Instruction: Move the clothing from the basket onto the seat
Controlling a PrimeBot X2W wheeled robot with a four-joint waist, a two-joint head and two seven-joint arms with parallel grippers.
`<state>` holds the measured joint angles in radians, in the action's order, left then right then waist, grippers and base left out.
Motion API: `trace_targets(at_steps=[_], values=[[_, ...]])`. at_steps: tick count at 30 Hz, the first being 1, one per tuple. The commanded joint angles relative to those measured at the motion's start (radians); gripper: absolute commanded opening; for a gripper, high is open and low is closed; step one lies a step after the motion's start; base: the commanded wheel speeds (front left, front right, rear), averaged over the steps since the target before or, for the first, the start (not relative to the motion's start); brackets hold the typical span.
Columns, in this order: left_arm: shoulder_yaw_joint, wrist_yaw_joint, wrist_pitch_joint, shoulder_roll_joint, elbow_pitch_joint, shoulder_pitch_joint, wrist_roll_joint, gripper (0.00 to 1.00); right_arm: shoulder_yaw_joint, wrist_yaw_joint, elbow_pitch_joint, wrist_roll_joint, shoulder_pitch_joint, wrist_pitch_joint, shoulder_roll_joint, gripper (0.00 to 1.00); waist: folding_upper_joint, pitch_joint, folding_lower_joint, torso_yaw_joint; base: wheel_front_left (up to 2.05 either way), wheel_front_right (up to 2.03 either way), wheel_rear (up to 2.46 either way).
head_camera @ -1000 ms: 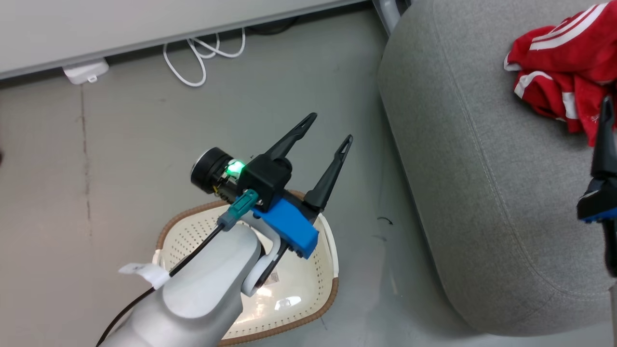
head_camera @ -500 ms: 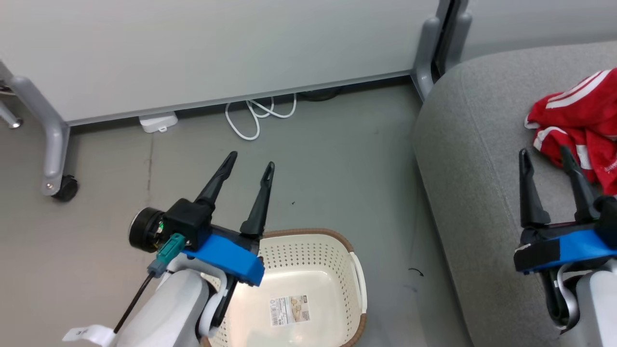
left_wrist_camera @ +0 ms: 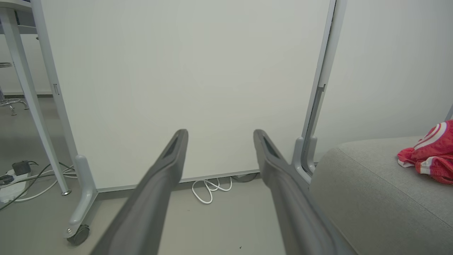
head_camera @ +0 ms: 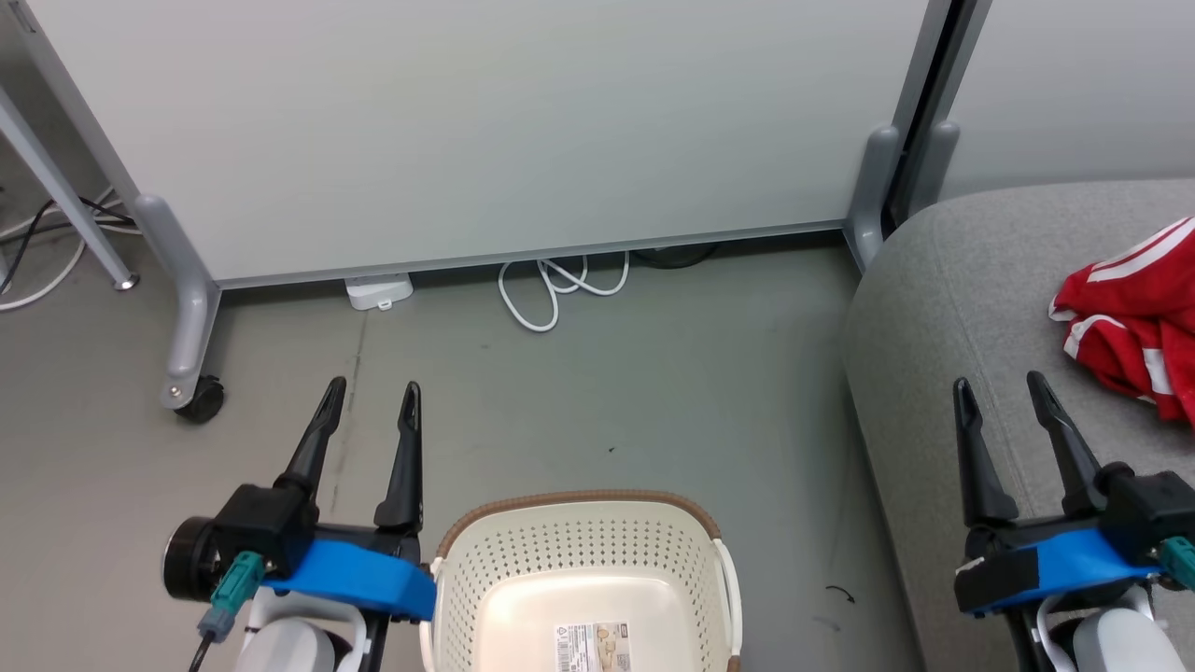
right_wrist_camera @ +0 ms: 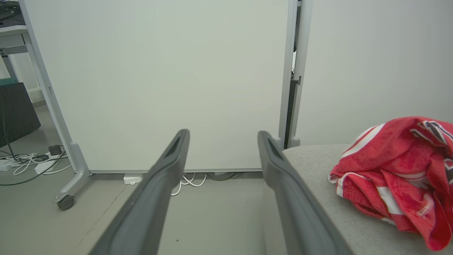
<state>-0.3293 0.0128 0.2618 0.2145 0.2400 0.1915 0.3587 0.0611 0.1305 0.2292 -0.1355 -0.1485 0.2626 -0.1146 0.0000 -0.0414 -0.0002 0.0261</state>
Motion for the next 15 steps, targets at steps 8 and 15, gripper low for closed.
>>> trace_targets(at_steps=[8,15], values=[[0.098,-0.032,0.005,-0.043,-0.031,-0.115,-0.057,1.00,0.017,0.001,-0.020,0.012,0.089,0.003,0.026,1.00,0.0000,0.039,0.0002,0.006,0.00,0.00,0.00],[0.166,-0.058,0.005,-0.079,-0.037,-0.164,-0.094,1.00,0.021,0.001,-0.016,0.013,0.121,0.003,0.040,1.00,0.0000,0.060,0.0002,0.011,0.00,0.00,0.00]])
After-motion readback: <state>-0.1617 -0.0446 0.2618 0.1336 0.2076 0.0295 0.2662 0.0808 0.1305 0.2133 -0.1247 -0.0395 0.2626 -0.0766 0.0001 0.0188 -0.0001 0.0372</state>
